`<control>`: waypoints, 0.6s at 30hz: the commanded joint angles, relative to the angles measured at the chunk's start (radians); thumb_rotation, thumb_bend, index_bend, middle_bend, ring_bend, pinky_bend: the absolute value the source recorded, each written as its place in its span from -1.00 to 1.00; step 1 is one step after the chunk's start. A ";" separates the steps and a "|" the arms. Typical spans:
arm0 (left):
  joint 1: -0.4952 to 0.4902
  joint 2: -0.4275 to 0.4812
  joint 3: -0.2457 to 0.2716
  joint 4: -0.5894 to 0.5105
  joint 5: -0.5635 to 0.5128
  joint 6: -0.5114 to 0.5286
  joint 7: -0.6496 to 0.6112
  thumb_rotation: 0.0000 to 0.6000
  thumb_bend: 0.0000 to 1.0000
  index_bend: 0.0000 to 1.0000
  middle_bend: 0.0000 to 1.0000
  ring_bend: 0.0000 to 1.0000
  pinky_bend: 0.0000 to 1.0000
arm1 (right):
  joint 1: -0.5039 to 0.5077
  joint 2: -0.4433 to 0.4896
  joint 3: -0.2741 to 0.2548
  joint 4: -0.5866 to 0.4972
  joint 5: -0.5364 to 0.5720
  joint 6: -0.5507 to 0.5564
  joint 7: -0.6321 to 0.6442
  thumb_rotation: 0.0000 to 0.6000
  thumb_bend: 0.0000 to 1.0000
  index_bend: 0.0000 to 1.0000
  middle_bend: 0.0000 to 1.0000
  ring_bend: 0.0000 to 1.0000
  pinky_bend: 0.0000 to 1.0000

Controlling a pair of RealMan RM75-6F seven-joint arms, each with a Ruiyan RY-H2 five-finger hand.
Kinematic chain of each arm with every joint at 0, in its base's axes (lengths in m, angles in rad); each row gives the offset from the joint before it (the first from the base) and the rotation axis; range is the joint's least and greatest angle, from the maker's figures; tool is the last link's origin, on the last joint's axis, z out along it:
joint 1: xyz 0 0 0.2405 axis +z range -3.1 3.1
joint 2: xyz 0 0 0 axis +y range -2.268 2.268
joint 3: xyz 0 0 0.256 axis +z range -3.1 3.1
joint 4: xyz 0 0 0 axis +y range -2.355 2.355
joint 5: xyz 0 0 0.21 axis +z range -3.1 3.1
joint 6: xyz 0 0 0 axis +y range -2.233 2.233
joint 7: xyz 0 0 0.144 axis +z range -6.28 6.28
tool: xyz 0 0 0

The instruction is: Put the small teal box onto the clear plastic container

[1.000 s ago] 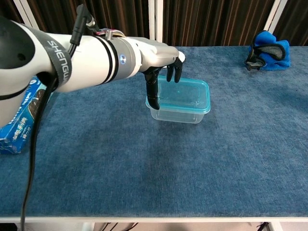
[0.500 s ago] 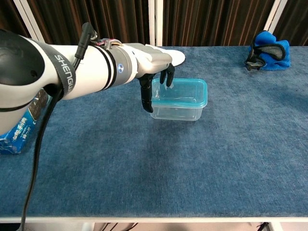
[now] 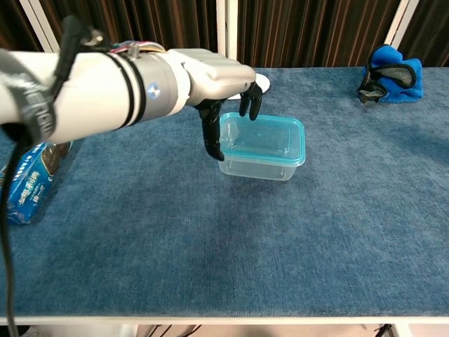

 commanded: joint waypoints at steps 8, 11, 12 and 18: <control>0.050 -0.007 0.088 -0.037 0.108 0.042 -0.024 1.00 -1.00 -0.38 -0.46 -0.79 -0.76 | 0.000 0.002 0.000 -0.010 -0.001 0.002 -0.012 1.00 -0.95 -1.00 -0.83 -1.00 -0.97; 0.060 -0.013 0.101 -0.050 0.129 0.061 -0.017 1.00 -1.00 -0.38 -0.46 -0.79 -0.76 | -0.001 0.003 0.000 -0.014 -0.001 0.003 -0.017 1.00 -0.95 -1.00 -0.83 -1.00 -0.97; 0.062 -0.014 0.104 -0.053 0.132 0.066 -0.014 1.00 -1.00 -0.38 -0.46 -0.79 -0.76 | -0.001 0.003 0.000 -0.015 -0.001 0.002 -0.018 1.00 -0.95 -1.00 -0.83 -1.00 -0.97; 0.076 -0.036 0.122 -0.044 0.136 0.070 -0.002 1.00 -1.00 -0.38 -0.46 -0.79 -0.77 | 0.000 0.004 -0.001 -0.020 0.000 -0.001 -0.023 1.00 -0.95 -1.00 -0.83 -1.00 -0.97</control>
